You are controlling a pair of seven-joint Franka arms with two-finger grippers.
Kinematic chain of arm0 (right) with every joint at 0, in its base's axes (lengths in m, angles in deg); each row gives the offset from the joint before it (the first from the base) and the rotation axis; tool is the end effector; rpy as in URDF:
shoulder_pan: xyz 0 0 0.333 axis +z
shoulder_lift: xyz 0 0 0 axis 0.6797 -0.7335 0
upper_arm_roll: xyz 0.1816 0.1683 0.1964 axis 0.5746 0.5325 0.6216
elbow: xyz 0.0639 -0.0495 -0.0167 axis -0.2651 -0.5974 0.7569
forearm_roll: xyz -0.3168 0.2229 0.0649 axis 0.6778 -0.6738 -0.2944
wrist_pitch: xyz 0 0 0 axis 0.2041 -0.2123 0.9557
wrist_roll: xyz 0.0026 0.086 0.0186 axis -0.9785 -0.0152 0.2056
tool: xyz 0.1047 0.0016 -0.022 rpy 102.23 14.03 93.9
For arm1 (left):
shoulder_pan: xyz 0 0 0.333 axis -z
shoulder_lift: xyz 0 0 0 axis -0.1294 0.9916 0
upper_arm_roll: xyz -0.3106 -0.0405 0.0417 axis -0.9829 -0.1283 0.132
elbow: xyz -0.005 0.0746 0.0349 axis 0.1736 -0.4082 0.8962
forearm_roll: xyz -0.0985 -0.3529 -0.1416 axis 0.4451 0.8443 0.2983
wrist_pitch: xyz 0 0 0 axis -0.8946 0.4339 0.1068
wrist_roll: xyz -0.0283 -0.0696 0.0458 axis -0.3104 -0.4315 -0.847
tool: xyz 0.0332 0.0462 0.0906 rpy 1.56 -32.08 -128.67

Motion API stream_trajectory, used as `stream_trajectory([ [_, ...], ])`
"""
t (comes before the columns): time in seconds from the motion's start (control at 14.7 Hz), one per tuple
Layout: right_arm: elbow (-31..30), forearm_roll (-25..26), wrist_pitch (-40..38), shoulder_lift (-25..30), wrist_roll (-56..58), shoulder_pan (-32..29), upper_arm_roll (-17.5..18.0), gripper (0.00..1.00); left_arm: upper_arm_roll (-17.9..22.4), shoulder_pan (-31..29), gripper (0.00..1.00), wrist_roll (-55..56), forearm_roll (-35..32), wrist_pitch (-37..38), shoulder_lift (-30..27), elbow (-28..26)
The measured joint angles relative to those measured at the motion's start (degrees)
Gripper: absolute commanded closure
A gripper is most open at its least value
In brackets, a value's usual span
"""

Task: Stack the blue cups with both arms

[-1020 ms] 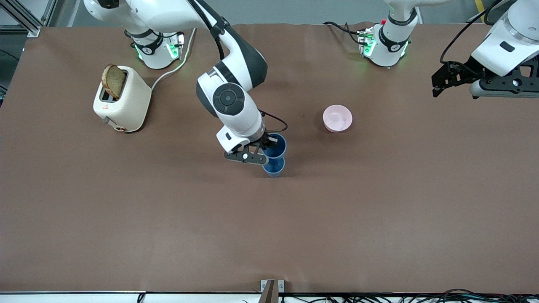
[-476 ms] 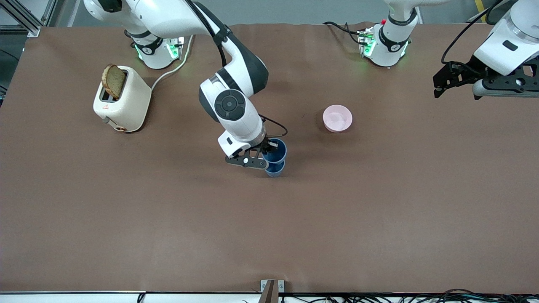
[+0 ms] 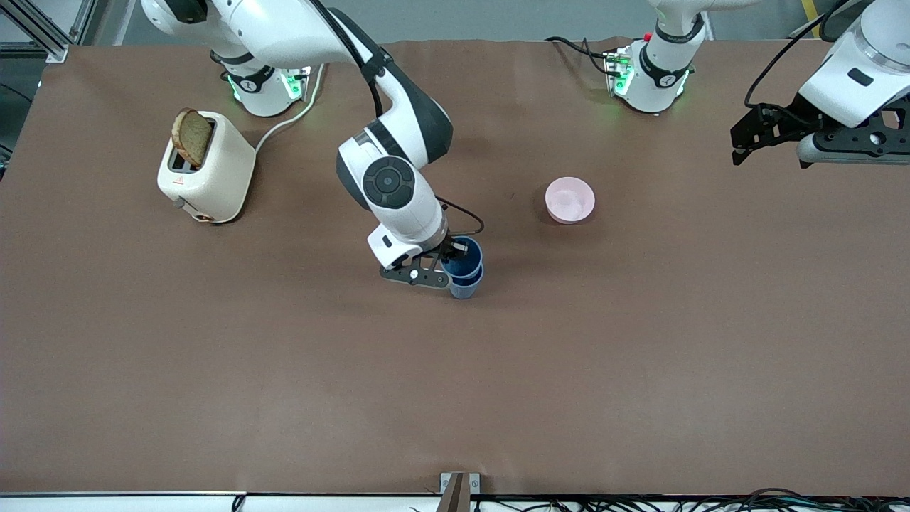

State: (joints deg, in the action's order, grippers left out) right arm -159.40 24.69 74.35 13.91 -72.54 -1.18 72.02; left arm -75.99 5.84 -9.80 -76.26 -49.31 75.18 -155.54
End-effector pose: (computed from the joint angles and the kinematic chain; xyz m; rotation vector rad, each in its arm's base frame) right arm 0.5613 0.4732 0.3387 -2.9663 0.3179 0.1039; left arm 0.5072 -0.0936 0.6418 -3.1173 0.1453 -0.0422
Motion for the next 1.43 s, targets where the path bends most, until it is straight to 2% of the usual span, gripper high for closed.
stream_trajectory([
  [0.2,0.0,0.0,0.89,-0.74,0.0,-0.02,-0.08,0.97,-0.23,0.04,0.0,0.0,0.0,0.04,0.0,0.0],
  [0.34,0.01,0.0,0.95,-0.76,0.01,-0.12,-0.24,0.89,-0.32,0.05,0.0,0.0,0.0,0.06,0.0,0.0],
  [0.41,0.01,0.0,1.09,-0.84,0.01,-0.15,-0.31,0.71,-0.33,0.05,0.0,0.0,0.0,0.08,0.0,0.0],
  [0.54,0.02,0.0,1.5,-1.37,0.01,-0.15,-0.33,0.43,-0.33,0.04,0.0,0.0,0.0,0.09,0.0,0.0],
  [0.61,0.01,0.0,1.75,-1.7,0.02,-0.15,-0.33,0.24,-0.33,0.05,0.0,0.0,0.0,0.09,0.0,0.0],
  [0.75,0.05,0.0,1.99,-2.0,0.01,-0.12,-0.32,0.0,-0.33,0.04,0.0,0.0,0.0,0.09,0.0,0.0],
  [0.95,1.28,0.56,2.02,-1.61,0.0,-0.04,-1.25,0.0,-0.32,-0.01,0.0,0.0,0.0,0.11,0.0,-0.01],
  [1.09,2.69,3.8,-1.03,1.1,0.02,-0.08,-4.94,0.0,-0.31,-0.05,0.0,0.0,0.0,0.12,0.0,0.0],
  [1.22,3.51,8.53,-8.53,6.34,0.21,-0.4,-10.08,0.0,-0.31,-0.05,0.0,0.0,0.0,0.14,0.0,-0.01],
  [1.43,3.44,10.54,-18.48,14.28,3.08,-2.49,-15.41,0.0,-0.32,-0.03,0.0,0.0,0.0,0.14,0.0,0.01],
])
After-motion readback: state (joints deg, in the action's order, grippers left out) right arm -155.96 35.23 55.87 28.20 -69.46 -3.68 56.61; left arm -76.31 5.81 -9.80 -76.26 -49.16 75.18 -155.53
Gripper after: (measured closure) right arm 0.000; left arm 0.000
